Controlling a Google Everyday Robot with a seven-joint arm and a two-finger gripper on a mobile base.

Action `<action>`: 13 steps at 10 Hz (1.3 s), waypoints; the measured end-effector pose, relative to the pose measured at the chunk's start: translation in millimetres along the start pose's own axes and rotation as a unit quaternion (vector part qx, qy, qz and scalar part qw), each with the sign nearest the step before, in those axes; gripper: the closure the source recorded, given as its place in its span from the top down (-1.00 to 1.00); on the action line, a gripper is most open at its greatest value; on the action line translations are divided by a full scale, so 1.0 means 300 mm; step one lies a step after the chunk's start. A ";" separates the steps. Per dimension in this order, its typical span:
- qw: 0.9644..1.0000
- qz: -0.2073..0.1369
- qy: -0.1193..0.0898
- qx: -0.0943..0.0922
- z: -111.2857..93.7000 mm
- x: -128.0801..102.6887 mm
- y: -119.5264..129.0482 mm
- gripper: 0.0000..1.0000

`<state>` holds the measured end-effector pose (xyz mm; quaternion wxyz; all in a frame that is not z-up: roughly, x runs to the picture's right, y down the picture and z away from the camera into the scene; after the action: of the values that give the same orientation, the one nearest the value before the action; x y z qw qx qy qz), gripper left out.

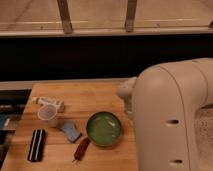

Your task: Push the ceramic bowl across the table

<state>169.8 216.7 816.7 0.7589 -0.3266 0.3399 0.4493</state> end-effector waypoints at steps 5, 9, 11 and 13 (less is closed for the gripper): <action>0.999 -0.038 0.013 -0.022 0.031 -0.038 0.109 -1.00; 0.994 -0.100 -0.008 -0.043 -0.033 -0.042 0.293 -1.00; 0.990 -0.132 -0.025 -0.051 -0.071 -0.070 0.389 -1.00; 0.987 -0.150 -0.034 -0.054 -0.088 -0.099 0.439 -1.00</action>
<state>34.1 232.4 800.9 0.8100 -0.3989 0.2360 0.3594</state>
